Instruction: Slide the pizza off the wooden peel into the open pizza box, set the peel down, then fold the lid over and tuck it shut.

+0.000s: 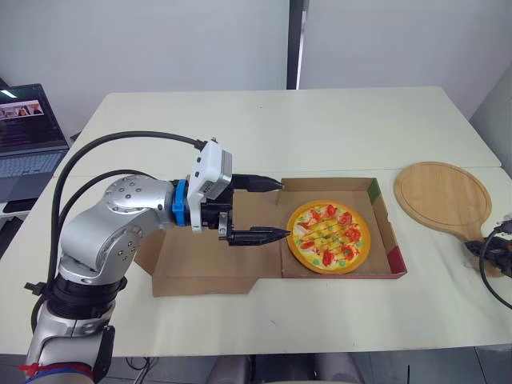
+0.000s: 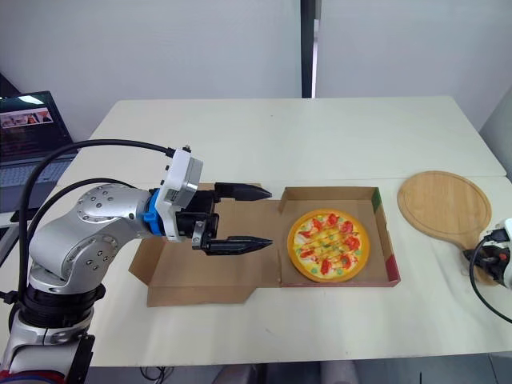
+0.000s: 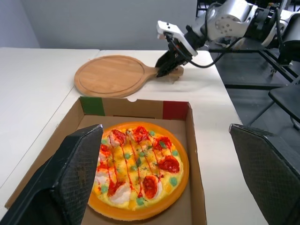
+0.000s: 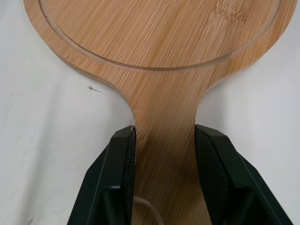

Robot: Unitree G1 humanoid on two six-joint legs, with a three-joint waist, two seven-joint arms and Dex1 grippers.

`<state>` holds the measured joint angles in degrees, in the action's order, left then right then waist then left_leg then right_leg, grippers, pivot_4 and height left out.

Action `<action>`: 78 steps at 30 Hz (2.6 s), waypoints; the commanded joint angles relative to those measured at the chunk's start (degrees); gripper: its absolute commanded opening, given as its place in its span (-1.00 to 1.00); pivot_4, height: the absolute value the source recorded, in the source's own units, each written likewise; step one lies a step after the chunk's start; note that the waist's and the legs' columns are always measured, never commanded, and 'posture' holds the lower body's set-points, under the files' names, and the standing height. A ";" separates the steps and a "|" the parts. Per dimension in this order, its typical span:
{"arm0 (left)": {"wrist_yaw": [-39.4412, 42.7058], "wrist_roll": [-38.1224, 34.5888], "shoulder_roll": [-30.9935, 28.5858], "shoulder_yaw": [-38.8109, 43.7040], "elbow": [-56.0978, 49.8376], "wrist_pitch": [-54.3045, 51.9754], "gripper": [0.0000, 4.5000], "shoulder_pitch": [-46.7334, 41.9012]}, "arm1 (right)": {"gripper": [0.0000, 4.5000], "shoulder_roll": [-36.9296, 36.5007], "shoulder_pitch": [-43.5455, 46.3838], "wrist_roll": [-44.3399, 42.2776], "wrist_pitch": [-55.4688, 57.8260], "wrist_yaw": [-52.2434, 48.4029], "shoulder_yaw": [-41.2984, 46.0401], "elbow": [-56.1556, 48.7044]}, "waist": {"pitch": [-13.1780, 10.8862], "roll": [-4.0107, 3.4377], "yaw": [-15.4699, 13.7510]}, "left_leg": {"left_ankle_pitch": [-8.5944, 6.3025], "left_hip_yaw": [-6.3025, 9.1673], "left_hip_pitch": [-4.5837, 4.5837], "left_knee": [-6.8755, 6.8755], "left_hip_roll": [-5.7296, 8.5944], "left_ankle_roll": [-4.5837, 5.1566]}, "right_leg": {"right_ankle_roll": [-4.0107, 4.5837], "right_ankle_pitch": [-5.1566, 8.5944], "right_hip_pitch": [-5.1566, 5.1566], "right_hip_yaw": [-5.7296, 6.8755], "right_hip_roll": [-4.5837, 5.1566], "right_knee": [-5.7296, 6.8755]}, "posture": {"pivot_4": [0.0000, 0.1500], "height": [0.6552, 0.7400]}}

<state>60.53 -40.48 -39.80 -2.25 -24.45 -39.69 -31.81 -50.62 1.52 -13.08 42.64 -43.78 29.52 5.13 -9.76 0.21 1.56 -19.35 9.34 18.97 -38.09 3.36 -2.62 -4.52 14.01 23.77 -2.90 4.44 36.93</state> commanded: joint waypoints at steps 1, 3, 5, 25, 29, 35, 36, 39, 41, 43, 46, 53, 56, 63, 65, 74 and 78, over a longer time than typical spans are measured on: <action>-0.88 -0.45 0.37 0.15 -1.56 0.23 1.00 -0.88 | 0.01 -1.03 0.88 -1.67 -0.16 0.44 1.81 -0.57 | 0.00 0.01 -0.02 | 0.00 0.00 0.00 0.00 0.00 0.00 | 0.00 0.00 0.00 0.00 0.00 0.00 | 1.00 1.00; -1.11 -0.43 0.47 0.17 -1.56 0.27 1.00 -0.84 | 0.30 -1.23 -0.25 -2.47 0.42 0.36 2.75 -1.84 | 0.00 0.01 -0.03 | 0.00 0.01 0.00 0.00 0.00 0.00 | 0.00 0.00 -0.02 0.01 0.00 -0.02 | 1.00 1.00; -1.25 -0.46 0.49 0.16 -1.57 0.27 1.00 -0.78 | 0.59 -1.46 -1.46 -3.44 0.75 0.13 4.04 -3.28 | 0.00 0.01 -0.04 | 0.00 0.01 0.00 0.00 0.00 0.00 | 0.00 0.00 -0.02 0.01 0.00 -0.01 | 1.00 1.00; -14.71 -6.24 0.70 22.92 -6.48 -0.52 1.00 22.84 | 0.98 -2.52 9.93 -9.54 -13.70 -8.58 -9.52 -25.17 | -0.03 0.05 0.16 | 0.00 0.07 -0.04 0.03 -0.13 -0.01 | -0.01 0.00 -0.03 0.06 -0.07 -0.08 | 1.00 1.00; -20.52 -22.76 3.18 34.22 -9.25 -8.12 1.00 37.45 | 0.98 -2.86 18.08 -13.20 -11.32 -14.78 -17.67 -25.13 | -0.05 0.09 0.01 | 0.00 0.09 -0.02 0.02 -0.21 -0.01 | -0.01 0.00 -0.02 0.05 0.00 -0.08 | 1.00 1.00; -29.55 -41.26 6.97 43.49 -10.26 -11.10 1.00 56.94 | 0.98 -2.30 27.10 -16.78 -7.88 -21.06 -26.23 -24.50 | -0.08 0.15 -0.39 | -0.03 0.14 -0.03 0.01 -0.28 0.03 | 0.01 0.01 -0.05 0.13 0.06 -0.09 | 1.00 1.00; -31.75 -44.78 7.93 43.87 -10.71 -10.92 1.00 59.88 | 0.98 -1.99 28.00 -17.16 -7.61 -21.60 -27.20 -24.73 | -0.08 0.15 -0.39 | -0.04 0.15 -0.02 0.01 -0.29 0.06 | 0.01 0.01 -0.06 0.13 0.08 -0.09 | 1.00 1.00; -38.40 -55.03 11.05 42.05 -13.82 -9.68 1.00 69.22 | 0.98 -1.27 29.99 -17.94 -7.12 -22.84 -29.28 -25.38 | -0.08 0.18 -0.62 | -0.05 0.16 -0.02 0.01 -0.31 0.07 | 0.01 0.02 -0.05 0.14 0.11 -0.10 | 1.00 1.00; -41.29 -58.84 12.87 39.65 -15.69 -8.80 1.00 74.17 | 0.98 -1.13 30.58 -18.30 -6.88 -23.24 -29.89 -25.76 | -0.09 0.18 -0.87 | -0.07 0.14 -0.02 0.01 -0.31 0.11 | 0.01 0.02 -0.06 0.14 0.18 -0.10 | 1.00 1.00; -44.78 -61.36 14.53 36.67 -16.22 -7.31 1.00 76.97 | 0.98 -1.14 30.94 -18.58 -6.64 -23.35 -30.19 -26.01 | -0.09 0.18 -1.20 | -0.12 0.10 -0.02 0.01 -0.24 0.18 | 0.00 0.03 -0.06 0.13 0.21 -0.11 | 1.00 1.00; -50.32 -61.41 17.53 31.35 -15.76 -4.46 1.00 77.40 | 0.98 -1.11 31.59 -18.67 -6.32 -23.45 -30.43 -26.04 | -0.08 0.17 -1.50 | -0.12 0.09 -0.03 0.01 -0.05 0.20 | 0.01 0.04 -0.08 0.16 0.21 -0.11 | 1.00 1.00; -55.95 -55.47 26.81 23.72 -15.22 3.65 1.00 75.46 | 0.98 -1.63 32.23 -18.54 -5.57 -24.22 -30.45 -26.15 | -0.08 0.18 -1.50 | -0.03 0.03 -0.03 0.03 0.00 0.04 | 0.04 0.04 -0.10 0.17 0.15 -0.17 | 1.00 1.00; -55.89 -52.54 30.12 21.45 -15.13 5.83 1.00 76.48 | 0.98 -1.77 32.50 -18.78 -5.09 -24.34 -30.40 -26.33 | -0.09 0.18 -1.56 | -0.03 0.01 -0.02 0.03 0.00 0.03 | 0.04 0.04 -0.10 0.15 0.15 -0.20 | 1.00 1.00; -56.71 -47.91 34.29 19.77 -12.20 11.21 1.00 72.53 | 0.98 -0.99 34.27 -18.82 -4.57 -25.21 -31.77 -26.09 | -0.10 0.20 -1.55 | -0.13 0.03 -0.01 0.02 -0.01 0.21 | 0.03 0.05 -0.11 0.18 0.12 -0.20 | 1.00 1.00; -58.05 -48.04 35.50 20.25 -11.52 12.93 1.00 71.39 | 0.98 -0.85 35.10 -18.60 -4.73 -25.70 -32.35 -25.62 | -0.10 0.20 -1.58 | -0.13 0.02 -0.01 0.02 -0.01 0.20 | 0.03 0.05 -0.11 0.18 0.12 -0.21 | 1.00 1.00; -55.37 -49.95 35.94 18.57 -16.18 13.38 1.00 81.98 | 0.98 -0.85 36.65 -19.85 -3.25 -26.99 -32.47 -25.61 | -0.15 0.30 -1.55 | -0.15 0.02 0.02 0.06 -0.03 0.22 | 0.01 0.06 -0.12 0.18 0.12 -0.38 | 1.00 1.00; -54.90 -50.46 35.12 18.39 -16.12 13.50 1.00 83.28 | 0.98 -0.64 36.94 -20.52 -2.47 -27.29 -33.03 -25.89 | -0.18 0.35 -1.53 | -0.16 0.02 0.03 0.06 -0.07 0.24 | 0.00 0.07 -0.13 0.19 0.07 -0.41 | 1.00 1.00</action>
<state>5.52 -90.33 -4.23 15.76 -39.18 -26.76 50.95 -51.21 36.89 -32.75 40.08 -70.59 -3.88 -19.44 -9.94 0.56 0.02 -19.51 9.36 19.00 -38.02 3.29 -2.38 -4.51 14.08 23.64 -2.70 4.50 36.52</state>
